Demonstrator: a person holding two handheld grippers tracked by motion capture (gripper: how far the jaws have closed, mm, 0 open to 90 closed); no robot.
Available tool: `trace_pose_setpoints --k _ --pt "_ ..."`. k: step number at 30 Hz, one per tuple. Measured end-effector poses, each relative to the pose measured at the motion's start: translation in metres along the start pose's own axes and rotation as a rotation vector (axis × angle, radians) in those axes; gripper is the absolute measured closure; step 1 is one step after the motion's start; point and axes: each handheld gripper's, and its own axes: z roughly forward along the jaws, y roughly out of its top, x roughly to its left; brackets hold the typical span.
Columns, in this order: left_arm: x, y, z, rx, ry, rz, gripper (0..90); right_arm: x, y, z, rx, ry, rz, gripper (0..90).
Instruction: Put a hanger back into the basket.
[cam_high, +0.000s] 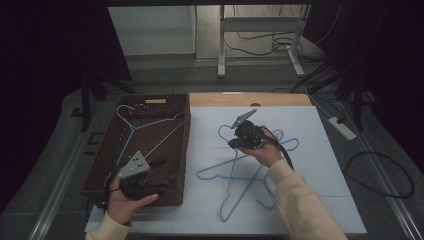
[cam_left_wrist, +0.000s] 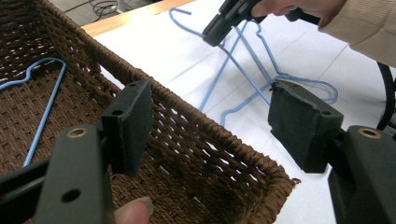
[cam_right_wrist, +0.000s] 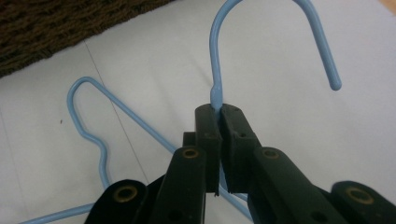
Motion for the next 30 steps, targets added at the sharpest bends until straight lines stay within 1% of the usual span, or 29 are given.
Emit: trace_pose_setpoints --k 2,3,7,9,11,17,23,30 --pt "0.0 0.0 0.0 0.002 -0.003 0.0 31.7 0.001 -0.002 -0.003 -0.008 -0.007 0.007 87.0" --pt "0.0 0.0 0.001 0.003 -0.004 0.001 31.7 0.002 -0.007 -0.008 -0.027 -0.016 0.023 87.1" --pt "-0.001 0.001 0.002 0.001 -0.009 -0.002 31.6 0.004 -0.014 -0.015 -0.057 -0.026 0.048 87.1" --pt "-0.002 0.002 0.003 0.001 -0.012 -0.002 31.6 0.004 -0.017 -0.018 -0.073 -0.034 0.055 87.1" --pt "-0.002 0.002 0.004 0.002 -0.014 -0.003 31.5 0.005 -0.018 -0.02 -0.078 -0.033 0.061 87.1" --pt "-0.007 0.005 0.011 0.009 -0.034 -0.003 31.2 0.008 -0.025 -0.028 -0.119 -0.045 0.089 87.1" --pt "-0.012 0.01 0.018 0.011 -0.052 0.003 31.1 0.012 -0.03 -0.033 -0.15 -0.051 0.099 87.0" --pt "-0.021 0.019 0.029 0.015 -0.076 0.011 31.1 0.014 -0.032 -0.036 -0.162 -0.055 0.099 87.0"
